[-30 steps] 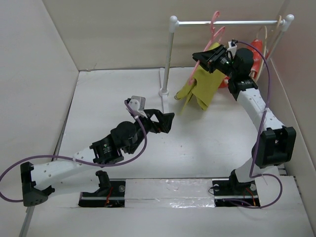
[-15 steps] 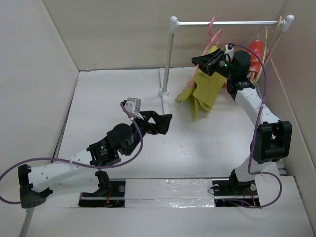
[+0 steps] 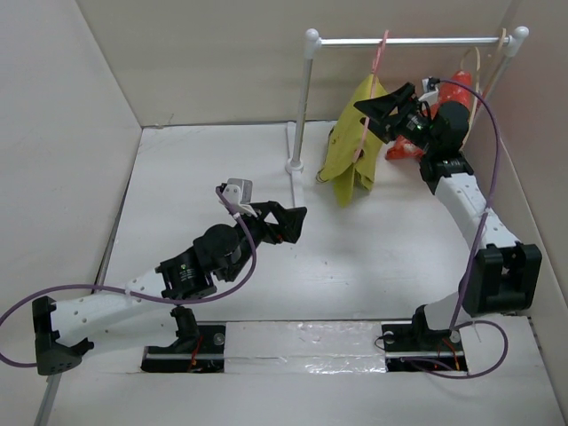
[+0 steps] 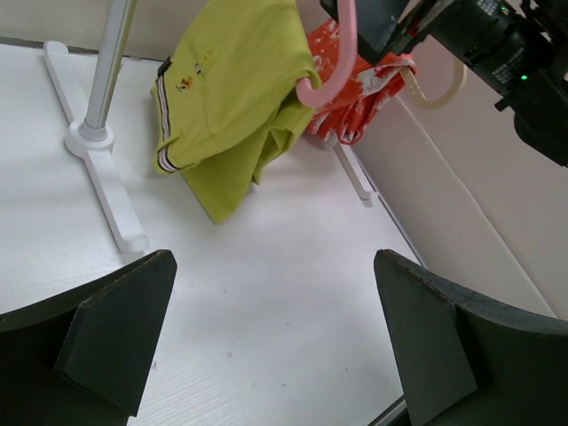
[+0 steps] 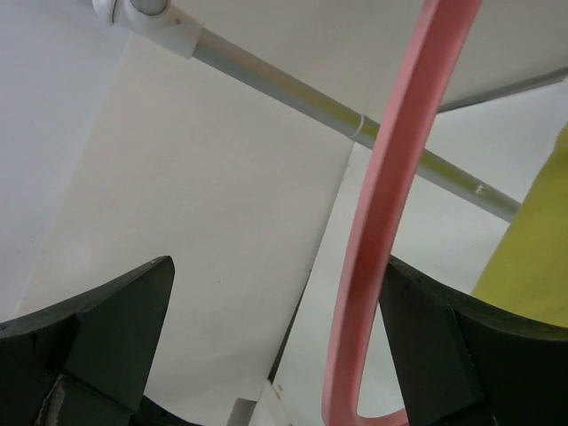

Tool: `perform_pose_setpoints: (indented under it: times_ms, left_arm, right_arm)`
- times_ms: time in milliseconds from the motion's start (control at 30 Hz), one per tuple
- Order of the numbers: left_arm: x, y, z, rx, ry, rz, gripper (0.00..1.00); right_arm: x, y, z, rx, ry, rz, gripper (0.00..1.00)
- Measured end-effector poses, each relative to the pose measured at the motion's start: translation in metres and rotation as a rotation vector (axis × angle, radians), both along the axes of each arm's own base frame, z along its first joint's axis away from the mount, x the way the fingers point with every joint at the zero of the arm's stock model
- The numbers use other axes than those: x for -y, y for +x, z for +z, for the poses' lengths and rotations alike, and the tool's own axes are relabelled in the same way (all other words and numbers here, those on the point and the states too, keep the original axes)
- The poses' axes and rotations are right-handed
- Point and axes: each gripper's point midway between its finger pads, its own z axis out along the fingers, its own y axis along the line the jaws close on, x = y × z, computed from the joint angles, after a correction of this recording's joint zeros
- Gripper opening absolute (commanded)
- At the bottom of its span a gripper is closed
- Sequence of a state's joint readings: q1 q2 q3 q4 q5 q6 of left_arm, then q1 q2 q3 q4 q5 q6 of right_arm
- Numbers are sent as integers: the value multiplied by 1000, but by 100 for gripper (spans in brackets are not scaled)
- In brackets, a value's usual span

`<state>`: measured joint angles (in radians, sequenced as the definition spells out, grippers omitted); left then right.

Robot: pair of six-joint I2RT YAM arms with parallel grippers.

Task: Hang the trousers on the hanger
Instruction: Place the hanger at the clothesline, then reset both arms

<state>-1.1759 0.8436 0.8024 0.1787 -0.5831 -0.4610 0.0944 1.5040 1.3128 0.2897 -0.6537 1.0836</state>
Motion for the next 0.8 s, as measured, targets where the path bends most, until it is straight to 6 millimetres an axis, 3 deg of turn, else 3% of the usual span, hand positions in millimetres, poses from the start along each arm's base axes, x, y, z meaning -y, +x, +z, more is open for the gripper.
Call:
perform_pose_setpoints:
  times_ms: [167, 333, 600, 800]
  left_arm:
    - [-3, 1, -1, 0, 10, 14, 96]
    - [-9, 1, 4, 3, 0, 29, 97]
    - [-45, -10, 21, 15, -99, 57, 98]
    - [-77, -23, -12, -28, -145, 71, 98]
  right_arm:
    - [18, -23, 6, 44, -14, -60, 100]
    - [32, -63, 19, 129, -40, -117, 100]
    - [56, -175, 34, 384, -154, -196, 100]
    - [54, -262, 28, 537, -259, -198, 100]
